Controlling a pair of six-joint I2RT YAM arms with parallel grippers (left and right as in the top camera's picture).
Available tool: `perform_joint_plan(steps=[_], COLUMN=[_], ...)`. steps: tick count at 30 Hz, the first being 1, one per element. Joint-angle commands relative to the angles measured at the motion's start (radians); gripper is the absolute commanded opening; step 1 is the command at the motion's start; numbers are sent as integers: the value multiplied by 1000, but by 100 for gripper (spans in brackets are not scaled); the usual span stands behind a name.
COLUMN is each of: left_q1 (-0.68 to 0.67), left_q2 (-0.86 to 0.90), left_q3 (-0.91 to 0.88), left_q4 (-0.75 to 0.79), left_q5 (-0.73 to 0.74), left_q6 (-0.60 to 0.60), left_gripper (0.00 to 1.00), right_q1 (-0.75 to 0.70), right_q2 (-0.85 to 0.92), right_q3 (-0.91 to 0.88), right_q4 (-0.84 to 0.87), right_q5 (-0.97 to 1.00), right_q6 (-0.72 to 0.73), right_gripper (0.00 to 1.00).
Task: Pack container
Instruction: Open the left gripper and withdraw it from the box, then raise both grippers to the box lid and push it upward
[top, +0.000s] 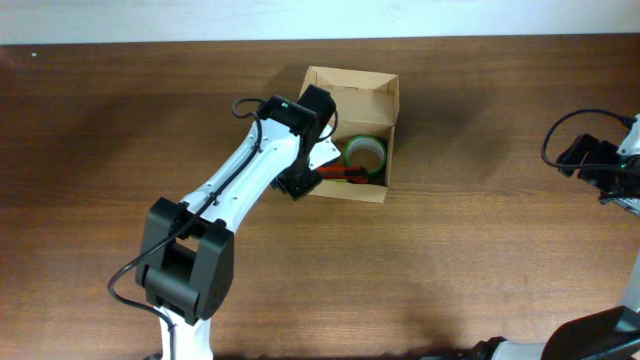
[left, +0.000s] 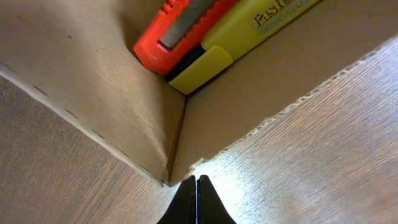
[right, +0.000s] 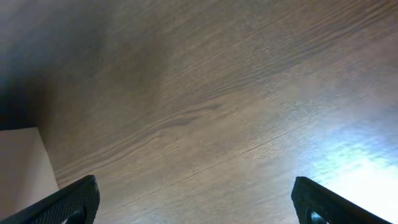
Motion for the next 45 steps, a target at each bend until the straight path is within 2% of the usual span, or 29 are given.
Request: perform_joint_plan(steps=[1,4,6,8,10,12,14,17,19,23,28,32,33,35,37,39,42,45], left_q1=[-7,0,21,79,175,273,360,413,414,434,485,495,498,513,538,550,549,545], left_q2=[-82,-142,-156,-156,-142,-121,-90,-4,89,266,435,496,504,529,564,587,614,642], left_q3=[5,78,137,153,153,153,153,153,186,354,548,559,559,559,559,559,559,559], left_q4=[7,43,90,153,194,207,236,283,286,281,295,377,405,500,548,549,550,552], left_q5=[-40,-172,-235,-246,-237,-149,-44,112,241,521,748,960,1007,1204,1305,1311,1312,1312], left_q6=[-37,-73,-100,-99,-100,-99,-100,-108,-130,-261,-393,-507,-536,-610,-701,-728,-736,-747], left_gripper=[2,2,2,2,2,2,2,2,2,1,1,1,2,2,1,2,1,2], right_q1=[19,76,143,202,255,287,307,309,325,357,401,424,425,422,414,413,404,406], right_q2=[-8,-8,-8,-7,11,91,261,557,680,737,791,863,874,901,918,932,977,1038], right_q3=[-5,-5,-5,-3,21,115,322,653,756,756,756,756,756,756,756,756,756,756], right_q4=[9,12,35,91,132,110,55,-102,-154,-141,-147,-146,-145,-143,-140,-134,-92,-87], right_q5=[-47,-49,-48,-48,-48,-71,-173,-338,-397,-415,-427,-486,-522,-619,-693,-766,-876,-888], right_q6=[0,1,10,62,106,106,106,106,106,106,103,90,62,-5,-56,-101,-94,-84], right_gripper=[100,85,67,42,26,22,16,8,4,4,4,3,3,4,4,4,4,4])
